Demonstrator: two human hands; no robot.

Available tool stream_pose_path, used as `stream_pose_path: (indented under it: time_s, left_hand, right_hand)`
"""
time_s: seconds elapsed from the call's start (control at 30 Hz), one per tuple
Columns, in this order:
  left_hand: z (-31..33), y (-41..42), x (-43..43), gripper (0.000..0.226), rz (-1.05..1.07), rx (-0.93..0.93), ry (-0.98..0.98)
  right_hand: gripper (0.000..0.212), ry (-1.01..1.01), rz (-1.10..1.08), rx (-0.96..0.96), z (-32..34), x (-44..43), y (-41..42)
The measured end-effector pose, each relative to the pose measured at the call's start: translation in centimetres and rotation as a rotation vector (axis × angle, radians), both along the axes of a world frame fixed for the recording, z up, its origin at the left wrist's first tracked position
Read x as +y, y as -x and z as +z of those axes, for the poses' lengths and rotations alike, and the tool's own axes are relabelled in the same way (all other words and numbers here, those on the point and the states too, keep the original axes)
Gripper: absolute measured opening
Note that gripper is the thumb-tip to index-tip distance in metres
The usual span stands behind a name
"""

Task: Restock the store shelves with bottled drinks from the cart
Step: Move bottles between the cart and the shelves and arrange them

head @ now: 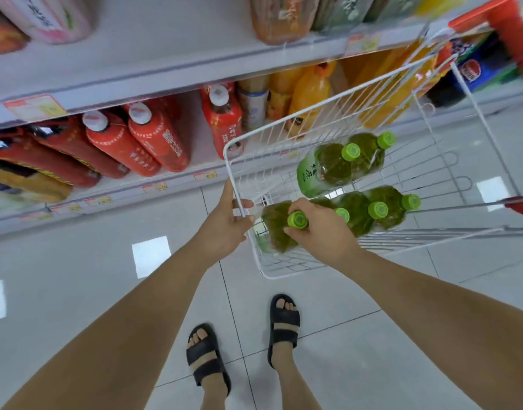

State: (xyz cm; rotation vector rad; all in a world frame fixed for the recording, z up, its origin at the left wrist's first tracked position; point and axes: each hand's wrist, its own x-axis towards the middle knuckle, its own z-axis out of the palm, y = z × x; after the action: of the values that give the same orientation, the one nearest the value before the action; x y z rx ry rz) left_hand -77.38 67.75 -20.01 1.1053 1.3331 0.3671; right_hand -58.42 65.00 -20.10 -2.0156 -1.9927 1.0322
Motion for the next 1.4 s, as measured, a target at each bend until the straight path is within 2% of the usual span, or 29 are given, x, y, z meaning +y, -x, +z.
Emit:
stream_pose_path:
  time_s: [0.07, 0.17, 0.2, 0.3, 0.4, 0.53, 0.63, 0.77, 0.9, 1.03, 1.1, 1.17, 1.27, 1.4]
  left_hand:
    - [0.4, 0.1, 0.2, 0.083, -0.064, 0.115, -0.057]
    - [2.8, -0.1, -0.3, 0.095, -0.215, 0.395, -0.226]
    - [4.1, -0.3, -0.4, 0.100, -0.249, 0.402, -0.287]
    - [9.1, -0.9, -0.2, 0.108, -0.338, 0.227, -0.377]
    - [14.7, -0.4, 1.7, 0.106, -0.312, 0.091, -0.443]
    - [20.7, 2.1, 5.1, 0.102, -0.279, -0.006, -0.517]
    - [23.8, 4.6, 7.4, 0.104, -0.259, 0.042, -0.570]
    - [24.0, 7.7, 9.4, 0.090, -0.240, 0.007, -0.609]
    - [20.1, 9.4, 9.7, 0.081, -0.004, -0.057, -0.620]
    - [17.5, 10.9, 12.3, 0.080, 0.180, -0.041, -0.701]
    - [16.9, 11.2, 14.3, 0.076, 0.239, -0.060, -0.715]
    - [15.8, 11.1, 16.2, 0.075, 0.261, -0.077, -0.701]
    - [13.4, 10.7, 19.3, 0.079, 0.273, -0.040, -0.730]
    - [10.8, 9.6, 22.7, 0.083, 0.153, -0.041, -0.786]
  right_hand:
    - [0.026, -0.076, -0.071, 0.113, 1.1, -0.4, 0.0]
    - [0.020, -0.164, -0.155, 0.276, 5.1, -0.2, -0.2]
    - [0.018, -0.175, -0.168, 0.335, 7.1, 0.2, -0.3]
    - [0.017, -0.205, -0.111, 0.459, 14.1, 2.1, -0.4]
    - [0.018, -0.241, 0.038, 0.464, 21.2, 4.8, -0.2]
    - [0.018, -0.308, 0.201, 0.461, 28.4, 7.6, 1.4]
    - [0.019, -0.400, 0.248, 0.545, 30.8, 8.6, 3.6]
    - [0.021, -0.460, 0.208, 0.632, 30.2, 10.0, 6.9]
    - [0.029, -0.490, 0.117, 0.623, 27.1, 11.5, 9.6]
    - [0.039, -0.482, -0.231, 0.641, 22.6, 14.0, 9.9]
    - [0.037, -0.476, -0.430, 0.510, 20.2, 16.0, 8.7]
    - [0.049, -0.451, -0.521, 0.389, 18.1, 18.0, 7.7]
    - [0.077, -0.538, -0.510, 0.238, 15.5, 21.3, 6.8]
    - [0.078, -0.755, -0.409, 0.070, 12.7, 24.9, 6.1]
